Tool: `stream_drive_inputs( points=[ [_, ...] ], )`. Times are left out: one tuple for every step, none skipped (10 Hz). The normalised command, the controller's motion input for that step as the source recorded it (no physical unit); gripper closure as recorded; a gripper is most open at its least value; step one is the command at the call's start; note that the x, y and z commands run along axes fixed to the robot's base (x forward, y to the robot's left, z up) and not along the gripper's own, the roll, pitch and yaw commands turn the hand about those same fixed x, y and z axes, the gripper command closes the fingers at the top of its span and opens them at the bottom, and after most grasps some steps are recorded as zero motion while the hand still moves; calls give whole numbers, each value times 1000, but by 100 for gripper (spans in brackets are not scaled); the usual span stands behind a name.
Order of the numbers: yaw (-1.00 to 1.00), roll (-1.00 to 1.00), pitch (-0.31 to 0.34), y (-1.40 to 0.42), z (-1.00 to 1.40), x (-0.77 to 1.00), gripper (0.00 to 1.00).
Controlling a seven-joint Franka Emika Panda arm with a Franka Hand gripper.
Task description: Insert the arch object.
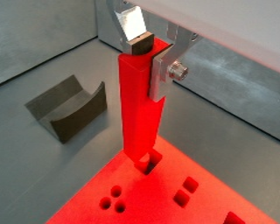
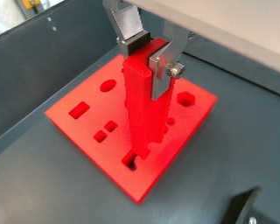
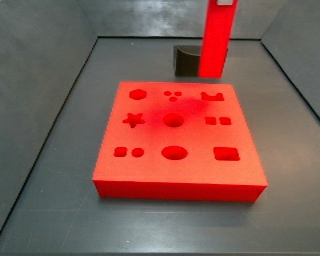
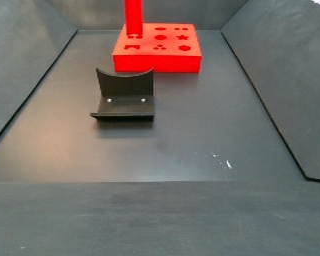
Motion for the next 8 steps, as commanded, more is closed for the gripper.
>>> stream_drive_inputs(
  points=[
    [0,107,0,-351,-149,351,100],
    [6,347,94,-471,-163,660,100],
    [0,387,113,-394,-180,569,100],
    [-11,250,110,-140,-231,440,100],
    [-54,143,83,0,-297,260,100],
    [0,11,20,174,-320,0,100],
    [0,-17,4,214,-351,-103,100],
    [0,-156,0,89,-309,-209,100]
  ],
)
